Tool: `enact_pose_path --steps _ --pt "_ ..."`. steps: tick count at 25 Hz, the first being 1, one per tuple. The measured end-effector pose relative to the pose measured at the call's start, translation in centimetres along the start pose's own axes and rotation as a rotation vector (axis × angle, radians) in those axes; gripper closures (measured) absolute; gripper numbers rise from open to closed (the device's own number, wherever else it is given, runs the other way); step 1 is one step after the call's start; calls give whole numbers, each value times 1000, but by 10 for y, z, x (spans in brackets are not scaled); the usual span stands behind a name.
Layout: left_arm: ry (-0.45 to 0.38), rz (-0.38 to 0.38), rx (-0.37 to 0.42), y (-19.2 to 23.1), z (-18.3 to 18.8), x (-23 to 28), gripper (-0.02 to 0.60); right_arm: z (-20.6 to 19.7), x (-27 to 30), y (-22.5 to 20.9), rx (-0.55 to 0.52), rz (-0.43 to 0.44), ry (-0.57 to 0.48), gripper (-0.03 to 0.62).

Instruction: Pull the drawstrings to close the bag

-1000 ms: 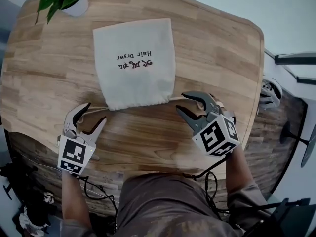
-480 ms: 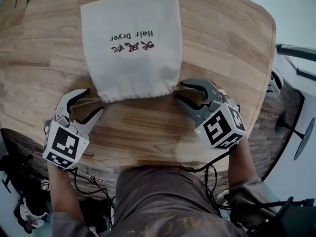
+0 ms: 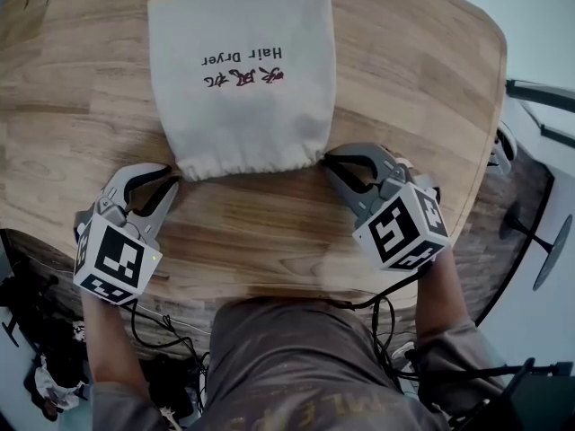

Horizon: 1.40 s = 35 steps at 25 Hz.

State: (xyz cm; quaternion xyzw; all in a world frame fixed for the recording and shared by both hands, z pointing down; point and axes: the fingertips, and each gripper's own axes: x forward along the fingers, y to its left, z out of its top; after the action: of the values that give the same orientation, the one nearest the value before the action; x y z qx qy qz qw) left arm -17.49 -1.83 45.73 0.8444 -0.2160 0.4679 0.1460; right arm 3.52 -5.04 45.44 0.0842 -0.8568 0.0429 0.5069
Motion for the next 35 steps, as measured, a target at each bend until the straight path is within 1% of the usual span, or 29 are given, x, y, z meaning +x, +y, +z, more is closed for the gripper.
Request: enact_pose_path --steps 1,6,7,10,11,15,17,20,22,25,31,35 --pt "4 9 -3 1 0 0 549 0 0 0 -1 -5 6 548" --pt "9 61 23 1 0 1 558 -2 1 0 23 -21 14 549" --pt "3 73 10 0 0 0 560 -2 1 0 38 -27 12 550" --pt "-9 94 -94 2 -3 -2 563 -2 1 0 86 -41 4 551" --pt "-7 99 -115 2 -3 -2 563 -2 1 0 97 -44 5 553" --pt "14 146 -120 4 -4 -4 564 -2 -1 0 108 -58 25 553" --pt "12 190 -154 8 -6 -7 566 -2 -2 0 128 -64 23 554" --pt "-10 232 -234 12 -8 -12 568 -1 -5 3 154 -58 12 556" --pt "-18 244 -269 14 -9 -14 568 -1 -6 5 162 -51 9 556" --pt "-28 248 -298 19 -11 -18 568 -3 -10 5 170 -48 8 556" --pt "-30 268 -320 25 -11 -27 569 -8 -20 6 189 -37 0 557" --pt "-45 260 -340 28 -11 -28 569 -17 -26 3 197 -40 9 557"
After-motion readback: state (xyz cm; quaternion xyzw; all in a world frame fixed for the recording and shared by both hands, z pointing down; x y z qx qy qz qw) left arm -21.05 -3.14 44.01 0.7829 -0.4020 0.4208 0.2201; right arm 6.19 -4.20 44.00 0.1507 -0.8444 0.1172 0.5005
